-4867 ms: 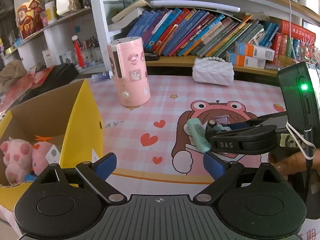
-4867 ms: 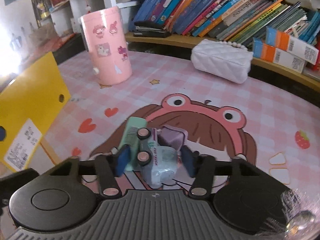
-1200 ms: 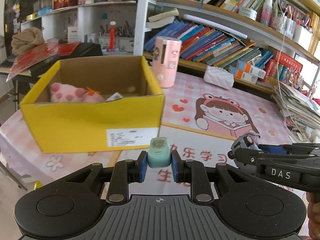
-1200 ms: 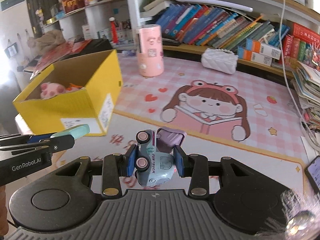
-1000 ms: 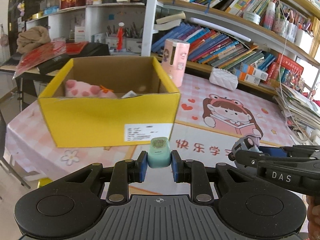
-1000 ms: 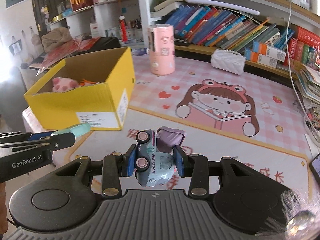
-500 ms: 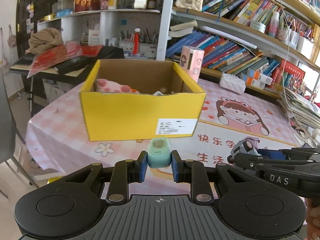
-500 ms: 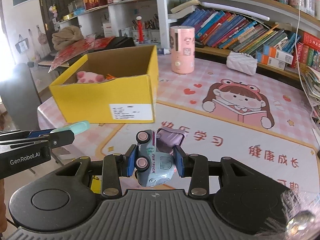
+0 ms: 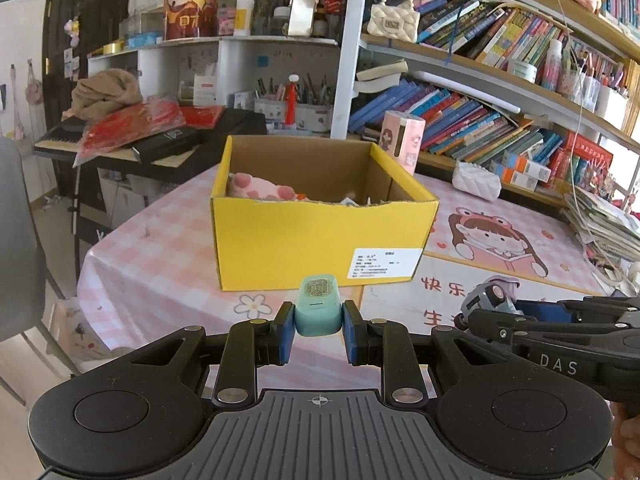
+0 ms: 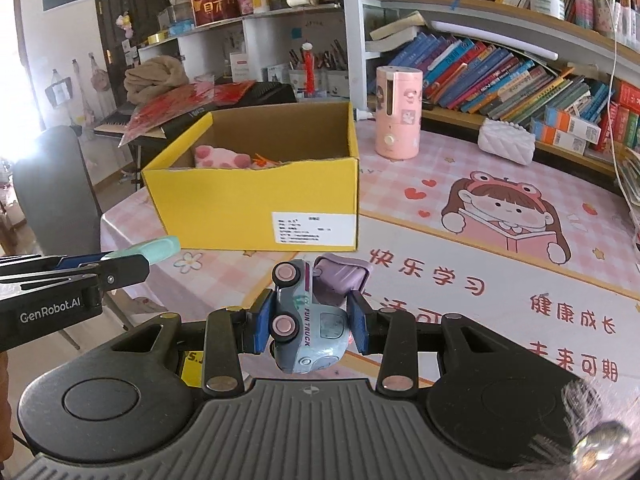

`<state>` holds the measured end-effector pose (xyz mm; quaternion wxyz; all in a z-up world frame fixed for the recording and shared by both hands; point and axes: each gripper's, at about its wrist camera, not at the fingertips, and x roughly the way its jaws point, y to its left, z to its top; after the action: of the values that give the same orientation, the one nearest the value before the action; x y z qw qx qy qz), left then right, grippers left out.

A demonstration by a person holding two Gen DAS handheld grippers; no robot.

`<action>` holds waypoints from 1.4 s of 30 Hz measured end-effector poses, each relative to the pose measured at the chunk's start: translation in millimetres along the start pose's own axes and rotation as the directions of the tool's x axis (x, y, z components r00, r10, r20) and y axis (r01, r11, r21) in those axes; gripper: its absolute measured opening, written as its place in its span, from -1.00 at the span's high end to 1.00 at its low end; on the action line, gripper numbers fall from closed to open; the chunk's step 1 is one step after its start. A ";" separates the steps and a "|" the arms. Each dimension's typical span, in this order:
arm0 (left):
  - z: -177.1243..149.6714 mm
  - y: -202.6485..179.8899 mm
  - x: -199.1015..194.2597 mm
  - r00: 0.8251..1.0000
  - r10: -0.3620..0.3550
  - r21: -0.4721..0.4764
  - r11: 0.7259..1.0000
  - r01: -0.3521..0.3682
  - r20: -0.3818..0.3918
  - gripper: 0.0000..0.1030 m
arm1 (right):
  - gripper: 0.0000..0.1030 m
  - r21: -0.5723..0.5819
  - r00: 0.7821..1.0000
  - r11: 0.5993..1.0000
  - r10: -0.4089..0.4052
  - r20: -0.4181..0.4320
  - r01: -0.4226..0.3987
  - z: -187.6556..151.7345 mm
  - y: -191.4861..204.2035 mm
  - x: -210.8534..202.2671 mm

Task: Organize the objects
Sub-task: 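Lift the stapler and truck with both tools and carry them to the yellow box, then lower both items into the box and open the left tool while the right tool opens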

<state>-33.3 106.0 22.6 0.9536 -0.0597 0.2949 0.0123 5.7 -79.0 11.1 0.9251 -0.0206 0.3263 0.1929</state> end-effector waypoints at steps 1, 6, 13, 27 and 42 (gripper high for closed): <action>0.6 1.1 -0.4 1.000 -0.002 0.001 1.000 0.002 0.004 0.56 | 0.29 -0.002 1.000 1.000 -0.001 0.003 0.001 0.5 1.4 -0.2; 3.0 6.7 -1.2 1.000 -0.011 0.004 1.000 0.011 0.020 0.56 | 0.29 -0.013 1.000 1.000 -0.005 0.010 0.006 2.7 9.8 0.4; 9.0 11.7 -1.4 0.999 -0.016 0.010 1.000 0.016 0.043 0.56 | 0.29 -0.019 1.000 1.000 -0.020 0.014 0.020 8.4 15.1 2.7; 59.0 12.0 24.0 0.989 0.014 0.014 1.000 -0.016 0.148 0.55 | 0.29 -0.059 0.997 0.998 0.013 0.070 -0.009 61.4 12.4 30.6; 94.4 6.6 110.2 0.989 0.116 -0.013 0.993 -0.115 0.097 0.55 | 0.29 -0.208 0.993 0.977 0.074 0.096 -0.053 136.1 1.2 115.3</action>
<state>110.2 122.7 37.2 0.9642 -0.0456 0.2510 0.0716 168.5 -16.0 47.7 0.9271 -0.0953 0.2569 0.2557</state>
